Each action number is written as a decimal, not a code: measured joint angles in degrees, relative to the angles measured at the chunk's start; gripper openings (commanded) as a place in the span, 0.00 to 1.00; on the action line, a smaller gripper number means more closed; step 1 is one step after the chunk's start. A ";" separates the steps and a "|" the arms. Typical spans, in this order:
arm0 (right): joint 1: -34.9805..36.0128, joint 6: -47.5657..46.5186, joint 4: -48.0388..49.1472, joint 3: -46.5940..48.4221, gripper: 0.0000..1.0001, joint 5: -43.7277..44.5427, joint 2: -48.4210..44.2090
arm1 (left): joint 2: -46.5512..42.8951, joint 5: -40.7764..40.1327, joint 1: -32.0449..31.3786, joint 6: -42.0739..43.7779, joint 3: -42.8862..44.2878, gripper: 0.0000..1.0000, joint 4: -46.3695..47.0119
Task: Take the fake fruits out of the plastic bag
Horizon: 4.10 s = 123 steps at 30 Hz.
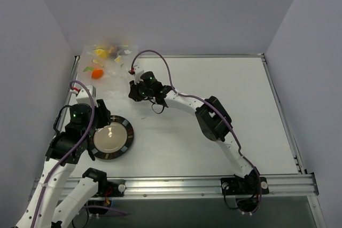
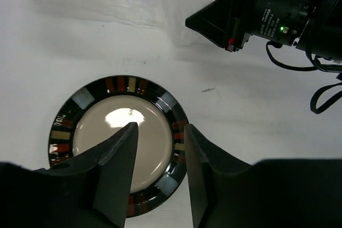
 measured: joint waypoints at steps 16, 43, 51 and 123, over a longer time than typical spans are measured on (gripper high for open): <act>-0.37 2.82 15.12 -30.88 0.00 7.19 -27.32 | 14.49 3.39 -1.27 -13.27 -7.89 0.02 14.97; 0.92 10.80 13.86 -50.86 0.00 8.87 -50.21 | 46.49 -14.29 -5.92 -8.52 -0.39 0.43 44.54; 0.90 10.56 11.13 -54.80 0.00 16.63 -56.24 | 30.82 3.41 -11.63 -10.38 -0.94 0.65 35.78; -10.05 20.68 -2.62 -78.36 0.59 30.25 -71.58 | 48.85 -0.31 -7.87 -12.92 12.48 0.02 23.08</act>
